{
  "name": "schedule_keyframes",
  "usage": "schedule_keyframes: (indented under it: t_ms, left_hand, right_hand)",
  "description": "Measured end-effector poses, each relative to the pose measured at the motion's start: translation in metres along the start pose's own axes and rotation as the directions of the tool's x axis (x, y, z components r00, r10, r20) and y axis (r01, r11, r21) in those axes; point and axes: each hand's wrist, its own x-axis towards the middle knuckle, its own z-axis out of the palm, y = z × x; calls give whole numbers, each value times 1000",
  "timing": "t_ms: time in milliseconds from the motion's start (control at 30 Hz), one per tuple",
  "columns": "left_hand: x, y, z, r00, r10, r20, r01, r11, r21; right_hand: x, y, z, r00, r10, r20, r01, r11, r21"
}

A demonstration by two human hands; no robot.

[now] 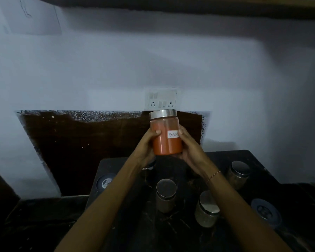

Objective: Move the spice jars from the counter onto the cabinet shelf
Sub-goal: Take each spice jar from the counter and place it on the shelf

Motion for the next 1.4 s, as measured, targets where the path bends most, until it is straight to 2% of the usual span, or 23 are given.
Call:
schedule_keyframes:
  t_ms: [167, 300, 367, 500, 600, 967, 1167, 1300, 1400]
  left_hand:
    - [9, 12, -4, 995, 58, -82, -55, 998, 37]
    - [11, 27, 0, 973, 161, -164, -112, 955, 275]
    - [9, 37, 1, 953, 212, -215, -134, 935, 328]
    - [4, 59, -2, 918, 288, -274, -189, 923, 336]
    - [2, 80, -4, 888, 346, -302, -239, 909, 340]
    - [1, 188, -7, 851, 483, -207, -344, 809, 476]
    - [6, 271, 13, 777, 601, -185, -454, 740, 496]
    - [7, 326, 27, 704, 695, -144, -508, 635, 582]
    - [14, 361, 33, 643, 751, -148, -494, 555, 669]
  right_hand:
    - [13, -10, 1, 995, -84, -54, 80, 995, -66]
    - [23, -16, 10, 976, -176, -130, 168, 983, -71]
    - [28, -23, 12, 969, -200, -146, 190, 979, -80]
    - [38, -49, 17, 978, -189, -91, 174, 974, -145]
    - [45, -70, 26, 970, -240, -37, 228, 952, -205]
    - [76, -162, 78, 901, -433, 1, 415, 863, -289]
    - [89, -242, 112, 847, -530, 52, 522, 807, -275]
    - [103, -287, 134, 824, -564, 49, 560, 798, -223]
    - [120, -315, 149, 812, -579, 76, 580, 785, -216]
